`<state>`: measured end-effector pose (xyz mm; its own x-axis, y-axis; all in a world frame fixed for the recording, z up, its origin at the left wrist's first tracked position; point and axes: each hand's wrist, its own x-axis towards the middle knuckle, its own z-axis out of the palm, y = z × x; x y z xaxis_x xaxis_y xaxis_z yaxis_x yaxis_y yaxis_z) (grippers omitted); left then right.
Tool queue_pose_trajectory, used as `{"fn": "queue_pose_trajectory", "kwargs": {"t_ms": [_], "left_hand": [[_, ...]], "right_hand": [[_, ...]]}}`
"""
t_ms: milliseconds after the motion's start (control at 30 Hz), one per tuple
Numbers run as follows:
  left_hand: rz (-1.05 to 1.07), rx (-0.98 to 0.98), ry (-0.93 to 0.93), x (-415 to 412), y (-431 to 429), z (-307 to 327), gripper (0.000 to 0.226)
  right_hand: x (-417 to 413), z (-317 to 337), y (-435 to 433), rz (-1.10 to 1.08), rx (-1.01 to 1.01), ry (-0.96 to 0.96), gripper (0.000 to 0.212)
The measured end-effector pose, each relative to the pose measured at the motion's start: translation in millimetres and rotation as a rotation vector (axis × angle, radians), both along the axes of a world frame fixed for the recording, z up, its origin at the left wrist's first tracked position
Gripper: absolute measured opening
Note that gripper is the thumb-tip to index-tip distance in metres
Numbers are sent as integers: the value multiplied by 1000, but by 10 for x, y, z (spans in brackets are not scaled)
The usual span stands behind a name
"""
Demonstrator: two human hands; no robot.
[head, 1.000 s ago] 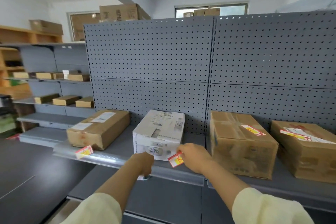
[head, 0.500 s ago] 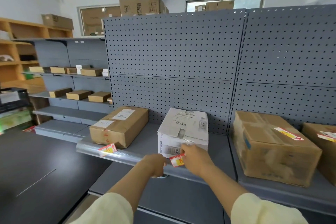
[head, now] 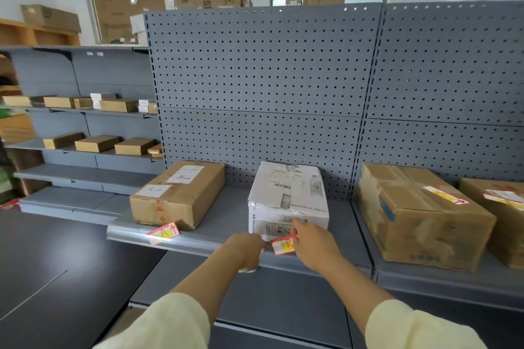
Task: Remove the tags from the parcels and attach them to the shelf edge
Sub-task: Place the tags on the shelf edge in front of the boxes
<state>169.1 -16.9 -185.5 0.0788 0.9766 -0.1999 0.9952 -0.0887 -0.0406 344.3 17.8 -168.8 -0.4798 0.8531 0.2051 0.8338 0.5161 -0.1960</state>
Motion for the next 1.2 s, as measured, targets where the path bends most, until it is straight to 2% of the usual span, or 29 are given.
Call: {"fn": "queue_pose_trajectory", "kwargs": {"t_ms": [167,300,567,800,933,1200], "left_hand": [[12,0,-40,-33,62,-44,48],[6,16,-54,-56,106,-81,41],[-25,-27,-3,-46,121,-66,38],[-38,-89,-72,-90,126,-9,44],[-38,-55,-70,-76,48,79,48],[-38,19,-138,-73,93,308,37]], "right_hand": [[-13,-50,-35,-31,8,0,25],[-43,-54,-19,-43,20,-12,18],[-174,-122,-17,-59,25,-21,19],[-244,-215,-10,-77,1,-48,16],[-287,-269,9,-74,-21,-59,19],[-134,-242,38,-113,53,-152,27]]}}
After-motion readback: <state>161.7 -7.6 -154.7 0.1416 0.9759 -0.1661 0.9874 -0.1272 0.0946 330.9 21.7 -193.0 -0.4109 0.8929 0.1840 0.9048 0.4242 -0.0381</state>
